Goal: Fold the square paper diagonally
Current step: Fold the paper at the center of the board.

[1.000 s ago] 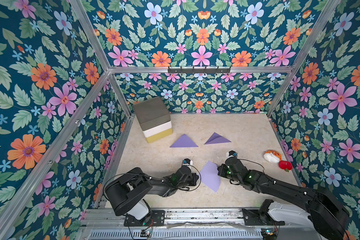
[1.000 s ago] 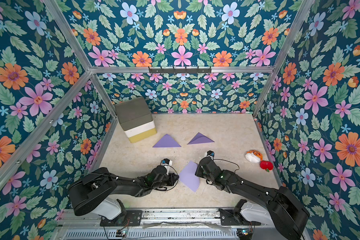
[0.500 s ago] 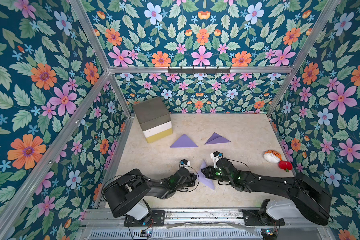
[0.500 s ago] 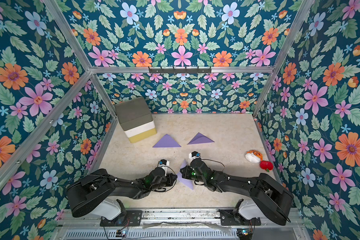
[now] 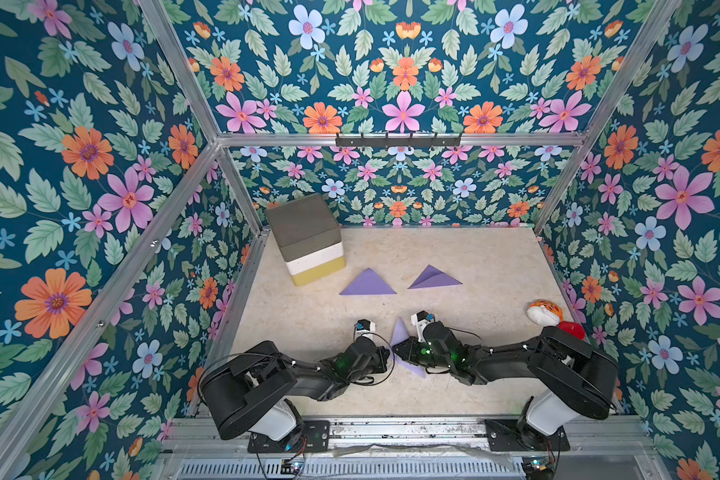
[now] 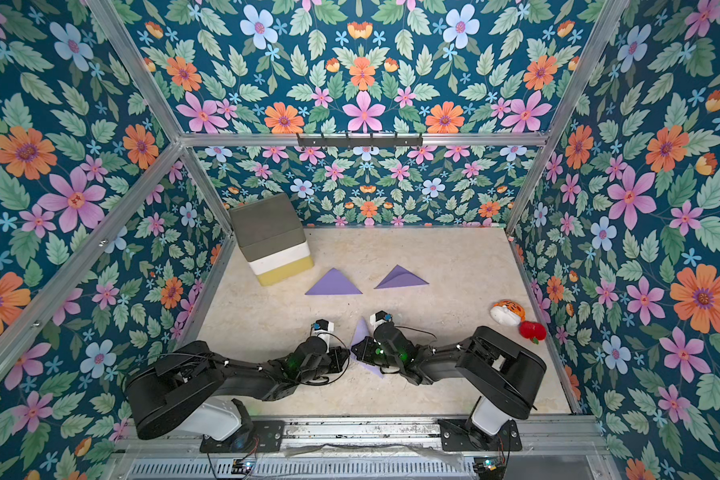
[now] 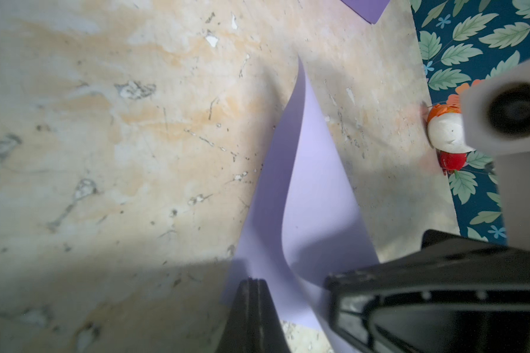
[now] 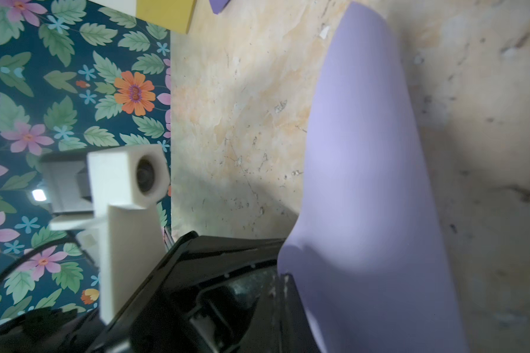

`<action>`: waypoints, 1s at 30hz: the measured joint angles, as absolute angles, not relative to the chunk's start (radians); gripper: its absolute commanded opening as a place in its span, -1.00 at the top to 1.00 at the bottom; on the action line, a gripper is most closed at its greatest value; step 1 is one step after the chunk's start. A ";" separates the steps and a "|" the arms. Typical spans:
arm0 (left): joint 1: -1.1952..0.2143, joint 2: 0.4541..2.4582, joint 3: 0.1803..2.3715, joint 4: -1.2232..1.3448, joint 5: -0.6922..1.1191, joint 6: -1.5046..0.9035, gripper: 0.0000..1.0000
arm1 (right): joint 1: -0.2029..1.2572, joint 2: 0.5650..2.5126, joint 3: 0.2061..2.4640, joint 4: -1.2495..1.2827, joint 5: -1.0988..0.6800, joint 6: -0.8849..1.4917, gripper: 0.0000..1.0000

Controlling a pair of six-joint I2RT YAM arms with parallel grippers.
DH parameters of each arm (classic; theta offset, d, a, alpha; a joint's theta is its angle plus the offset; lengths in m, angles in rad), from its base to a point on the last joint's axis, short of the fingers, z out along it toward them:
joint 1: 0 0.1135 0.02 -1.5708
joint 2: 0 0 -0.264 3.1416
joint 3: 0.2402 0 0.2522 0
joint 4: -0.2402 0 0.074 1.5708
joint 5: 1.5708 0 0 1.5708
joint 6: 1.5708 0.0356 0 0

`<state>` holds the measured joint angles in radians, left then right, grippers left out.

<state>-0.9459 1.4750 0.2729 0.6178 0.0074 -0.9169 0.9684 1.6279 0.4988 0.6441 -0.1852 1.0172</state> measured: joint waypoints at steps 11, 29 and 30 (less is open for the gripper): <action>-0.946 1.481 0.275 0.624 0.009 -0.916 1.00 | 0.970 1.654 0.508 0.654 -0.137 1.049 1.00; -0.945 1.486 0.277 0.628 0.010 -0.916 1.00 | 0.991 1.723 0.534 0.679 -0.048 1.101 1.00; -0.945 1.487 0.277 0.628 0.010 -0.916 1.00 | 0.992 1.727 0.534 0.680 -0.044 1.102 1.00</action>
